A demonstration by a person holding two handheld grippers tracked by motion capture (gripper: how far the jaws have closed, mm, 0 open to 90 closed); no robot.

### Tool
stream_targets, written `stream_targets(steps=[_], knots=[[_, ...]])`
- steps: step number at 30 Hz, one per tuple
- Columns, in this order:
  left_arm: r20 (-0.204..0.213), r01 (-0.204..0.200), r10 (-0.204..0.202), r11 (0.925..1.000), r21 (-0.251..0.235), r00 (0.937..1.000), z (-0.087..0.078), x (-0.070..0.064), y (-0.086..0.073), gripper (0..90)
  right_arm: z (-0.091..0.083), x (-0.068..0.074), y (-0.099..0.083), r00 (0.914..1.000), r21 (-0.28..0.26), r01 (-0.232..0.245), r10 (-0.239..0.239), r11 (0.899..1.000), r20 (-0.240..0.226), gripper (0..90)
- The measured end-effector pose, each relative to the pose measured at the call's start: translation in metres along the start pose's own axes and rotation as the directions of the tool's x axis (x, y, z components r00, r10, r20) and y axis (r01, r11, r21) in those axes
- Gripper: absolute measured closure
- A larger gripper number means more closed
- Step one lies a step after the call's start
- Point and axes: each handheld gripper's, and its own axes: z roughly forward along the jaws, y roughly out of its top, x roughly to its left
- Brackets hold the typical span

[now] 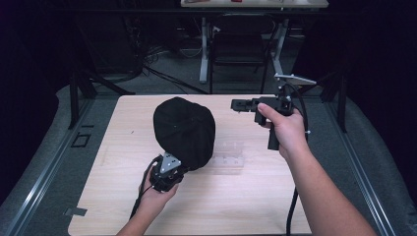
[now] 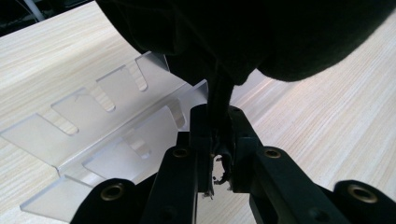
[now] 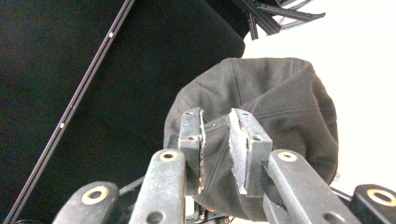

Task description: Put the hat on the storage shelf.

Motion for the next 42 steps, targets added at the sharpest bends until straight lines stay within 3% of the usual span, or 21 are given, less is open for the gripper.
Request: stream_targets(steps=[9,18,19,28,34,37,38,39,42], knots=[[0.022,0.061,-0.060,0.9981,-0.010,0.9979,-0.002,0.006,-0.008,80.6,-0.012,-0.004,-0.002,0.9999,-0.018,0.000,0.000,1.000,0.011,72.8],[0.028,0.097,-0.096,0.9950,-0.023,0.9950,-0.007,0.011,-0.013,64.2,-0.031,-0.008,-0.006,0.9991,-0.035,0.012,-0.010,0.999,0.042,71.4],[0.039,0.122,-0.121,0.9920,-0.030,0.9919,-0.007,0.010,-0.014,64.2,-0.031,-0.008,-0.006,0.9991,-0.035,0.012,-0.010,0.999,0.042,71.4],[0.044,0.173,-0.170,0.9823,-0.071,0.9844,-0.020,0.017,-0.019,49.5,-0.047,-0.010,-0.015,0.9881,-0.037,0.091,-0.086,0.995,0.128,67.2],[0.052,0.181,-0.177,0.9806,-0.076,0.9829,-0.033,0.023,-0.024,47.5,-0.059,-0.015,-0.028,0.9626,-0.068,0.172,-0.153,0.983,0.224,60.7],[0.047,0.177,-0.174,0.9811,-0.077,0.9836,-0.038,0.026,-0.027,47.2,-0.065,-0.017,-0.035,0.9380,-0.074,0.231,-0.202,0.970,0.282,59.2],[0.044,0.177,-0.174,0.9813,-0.075,0.9837,-0.040,0.026,-0.029,47.0,-0.068,-0.017,-0.041,0.9176,-0.067,0.267,-0.232,0.961,0.323,58.9],[0.039,0.177,-0.174,0.9817,-0.071,0.9839,-0.041,0.028,-0.030,47.0,-0.068,-0.017,-0.041,0.9176,-0.067,0.267,-0.232,0.961,0.323,58.9],[0.025,0.182,-0.181,0.9822,-0.046,0.9832,-0.048,0.033,-0.035,45.7,-0.073,-0.022,-0.055,0.8944,-0.047,0.305,-0.269,0.951,0.357,57.6]])
